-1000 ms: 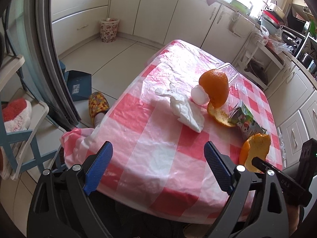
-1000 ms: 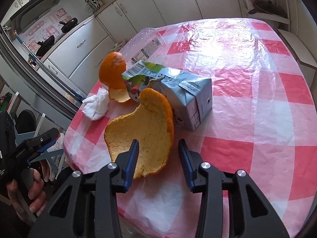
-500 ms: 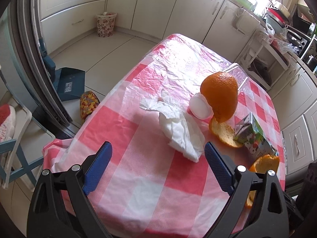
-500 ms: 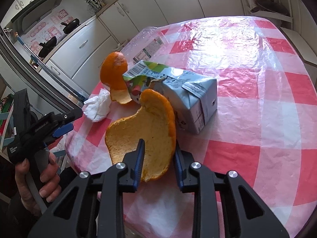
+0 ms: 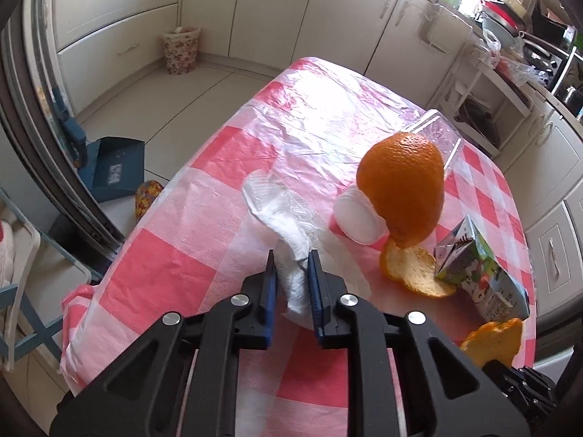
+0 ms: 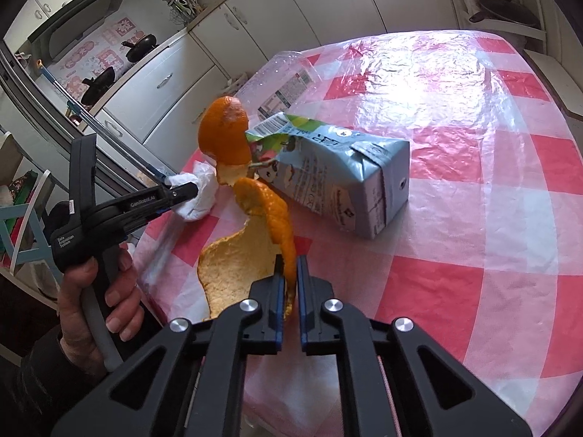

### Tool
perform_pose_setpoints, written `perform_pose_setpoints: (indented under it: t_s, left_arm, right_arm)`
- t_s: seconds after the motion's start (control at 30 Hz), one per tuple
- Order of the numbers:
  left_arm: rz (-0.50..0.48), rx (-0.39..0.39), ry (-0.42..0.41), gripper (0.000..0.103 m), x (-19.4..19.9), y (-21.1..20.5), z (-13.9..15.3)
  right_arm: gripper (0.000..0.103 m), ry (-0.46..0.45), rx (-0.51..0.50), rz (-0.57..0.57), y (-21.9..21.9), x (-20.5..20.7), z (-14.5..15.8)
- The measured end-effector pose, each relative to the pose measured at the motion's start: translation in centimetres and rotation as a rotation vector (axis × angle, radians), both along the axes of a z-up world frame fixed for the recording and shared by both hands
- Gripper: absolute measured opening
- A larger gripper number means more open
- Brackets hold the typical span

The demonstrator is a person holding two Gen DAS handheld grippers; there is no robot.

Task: Collect trash
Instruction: 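Carry the tissue and orange peel with both tools over the yellow bin, then open both tools to drop the tissue and orange peel into the bin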

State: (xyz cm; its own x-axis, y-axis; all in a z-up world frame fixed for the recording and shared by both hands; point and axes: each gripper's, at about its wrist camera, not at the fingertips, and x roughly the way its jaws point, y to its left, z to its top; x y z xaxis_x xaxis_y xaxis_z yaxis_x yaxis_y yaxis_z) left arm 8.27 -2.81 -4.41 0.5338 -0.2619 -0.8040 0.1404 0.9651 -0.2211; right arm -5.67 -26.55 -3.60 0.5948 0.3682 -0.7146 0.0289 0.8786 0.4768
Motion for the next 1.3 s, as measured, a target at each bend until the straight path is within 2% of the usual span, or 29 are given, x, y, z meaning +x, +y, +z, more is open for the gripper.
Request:
perform_pose_setpoints:
  t_s: [0.33,0.43,0.57,0.73,0.83,0.9,1.0,1.07,1.1,1.17,1.23,1.3]
  left_arm:
    - [-0.104,-0.021,-0.053,0.011,-4.8,-0.2,3.8]
    - [-0.147,-0.046,-0.068,0.011,-6.9,-0.6,5.4]
    - [-0.247,-0.068,-0.103,0.011,-10.0,-3.4,8.0]
    - [-0.406,-0.123,-0.127,0.011,-12.8,-10.4,10.7]
    - [-0.498,-0.146,-0.13,0.011,-14.1,-16.0,11.7]
    - [-0.557,-0.158,-0.134,0.011,-14.9,-19.9,11.8]
    - [-0.639,-0.162,-0.117,0.011,-15.9,-26.1,11.1]
    - [-0.677,-0.155,-0.091,0.011,-16.1,-29.7,9.8]
    - [-0.695,-0.148,-0.069,0.011,-16.1,-31.8,8.8]
    - [-0.723,-0.127,-0.023,0.011,-16.1,-35.5,6.6]
    - [-0.741,-0.1,0.011,0.011,-16.2,-38.5,4.5]
    - [-0.761,-0.07,0.053,0.012,-16.5,-41.9,2.2]
  right_arm:
    - [0.006,-0.057,-0.026,-0.011,-0.5,-1.6,1.6]
    - [0.006,-0.102,-0.03,-0.045,-1.8,-3.0,2.7]
    - [0.006,-0.146,-0.024,-0.145,-5.4,-5.8,4.1]
    - [0.006,-0.156,-0.022,-0.337,-12.6,-9.7,5.4]
    - [0.006,-0.115,-0.115,-0.446,-16.7,-11.0,6.0]
    - [0.006,-0.06,-0.184,-0.511,-19.6,-11.2,5.6]
    - [0.006,0.071,-0.195,-0.602,-24.4,-10.9,2.9]
    - [0.013,0.176,-0.154,-0.669,-27.4,-10.6,0.6]
    - [0.027,0.206,-0.122,-0.704,-28.8,-10.9,-0.3]
    - [0.03,0.195,-0.068,-0.791,-31.1,-12.4,-0.8]
    - [0.032,0.115,-0.068,-0.844,-31.8,-13.3,0.6]
    - [0.039,0.025,-0.09,-0.893,-31.5,-14.1,2.5]
